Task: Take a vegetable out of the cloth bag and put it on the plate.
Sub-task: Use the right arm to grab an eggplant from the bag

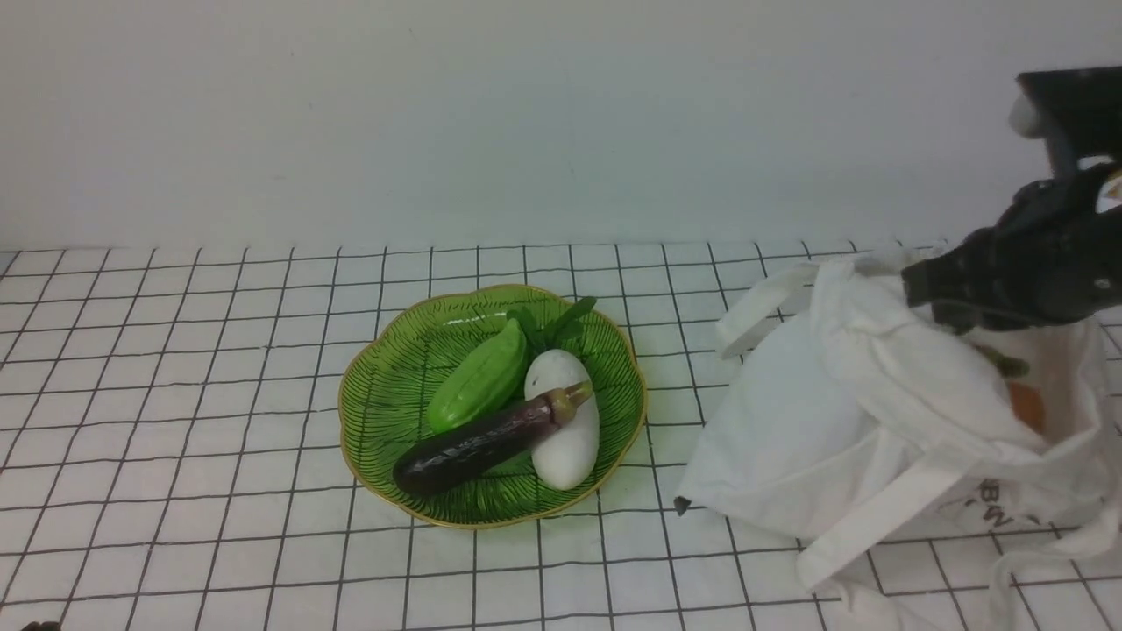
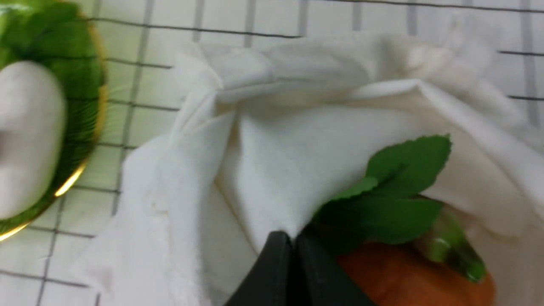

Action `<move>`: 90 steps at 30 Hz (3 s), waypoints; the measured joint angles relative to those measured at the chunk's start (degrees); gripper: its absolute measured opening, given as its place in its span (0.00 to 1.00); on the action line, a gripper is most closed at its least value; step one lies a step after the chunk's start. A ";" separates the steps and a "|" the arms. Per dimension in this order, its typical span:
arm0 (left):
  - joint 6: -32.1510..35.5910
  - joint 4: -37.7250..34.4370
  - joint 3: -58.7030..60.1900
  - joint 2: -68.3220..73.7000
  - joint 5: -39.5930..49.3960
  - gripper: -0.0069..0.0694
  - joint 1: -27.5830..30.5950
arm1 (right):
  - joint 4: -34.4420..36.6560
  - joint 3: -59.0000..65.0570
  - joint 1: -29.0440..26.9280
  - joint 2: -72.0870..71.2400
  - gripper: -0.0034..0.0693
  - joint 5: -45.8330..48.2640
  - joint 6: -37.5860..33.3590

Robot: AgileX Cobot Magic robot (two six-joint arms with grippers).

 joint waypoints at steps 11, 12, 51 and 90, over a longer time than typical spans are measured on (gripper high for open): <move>0.00 0.00 0.00 0.00 0.00 0.08 0.00 | -11.65 0.00 -4.39 4.87 0.04 -0.17 8.57; 0.00 0.00 0.00 0.00 0.00 0.08 0.00 | -12.75 0.00 -4.93 4.87 0.04 -0.17 9.35; 0.00 0.00 0.00 0.00 0.00 0.08 0.00 | -15.45 0.18 2.10 4.11 0.84 5.27 10.54; -0.30 0.00 0.00 0.00 0.00 0.08 0.00 | 6.43 -5.75 -9.85 11.63 0.76 8.70 0.36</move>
